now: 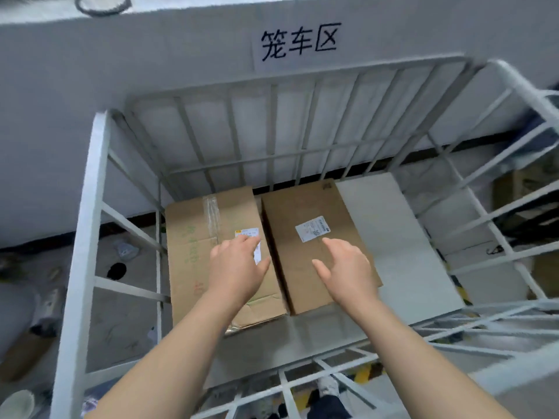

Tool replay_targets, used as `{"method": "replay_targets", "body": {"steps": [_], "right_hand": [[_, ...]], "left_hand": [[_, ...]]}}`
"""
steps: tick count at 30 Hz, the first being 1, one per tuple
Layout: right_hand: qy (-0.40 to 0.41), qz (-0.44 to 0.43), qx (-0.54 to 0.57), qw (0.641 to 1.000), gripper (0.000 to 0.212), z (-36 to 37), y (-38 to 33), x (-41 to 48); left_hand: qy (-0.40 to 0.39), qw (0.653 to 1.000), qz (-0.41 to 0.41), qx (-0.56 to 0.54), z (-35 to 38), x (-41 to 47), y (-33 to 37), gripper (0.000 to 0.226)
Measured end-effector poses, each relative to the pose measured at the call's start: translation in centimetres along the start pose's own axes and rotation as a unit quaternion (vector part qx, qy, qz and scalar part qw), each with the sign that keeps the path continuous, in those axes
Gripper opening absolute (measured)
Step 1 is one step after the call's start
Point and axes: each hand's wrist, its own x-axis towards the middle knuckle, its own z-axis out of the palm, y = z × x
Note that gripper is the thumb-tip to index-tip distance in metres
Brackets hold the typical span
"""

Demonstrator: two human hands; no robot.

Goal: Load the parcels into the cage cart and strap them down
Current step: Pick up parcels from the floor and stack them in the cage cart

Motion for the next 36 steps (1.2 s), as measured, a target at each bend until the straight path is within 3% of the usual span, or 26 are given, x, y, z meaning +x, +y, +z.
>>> {"method": "replay_targets", "body": {"steps": [7, 14, 24, 36], "right_hand": [[0.117, 0.059, 0.031, 0.991, 0.049, -10.9, 7.9, -6.7], [0.199, 0.147, 0.051, 0.968, 0.047, -18.7, 21.3, -14.7], [0.25, 0.282, 0.056, 0.925, 0.042, -26.1, 44.4, -25.6], [0.294, 0.431, 0.09, 0.848, 0.042, -31.2, 65.4, -30.1]], "left_hand": [[0.044, 0.986, 0.156, 0.045, -4.2, -3.0, 14.1, 0.048], [0.034, 0.957, 0.286, 0.038, -1.8, -7.2, 30.6, 0.048], [-0.032, 0.921, 0.387, 0.026, 7.4, -14.1, 55.6, 0.047], [-0.108, 0.879, 0.461, 0.058, 16.6, -15.1, 78.1, 0.055]]}}
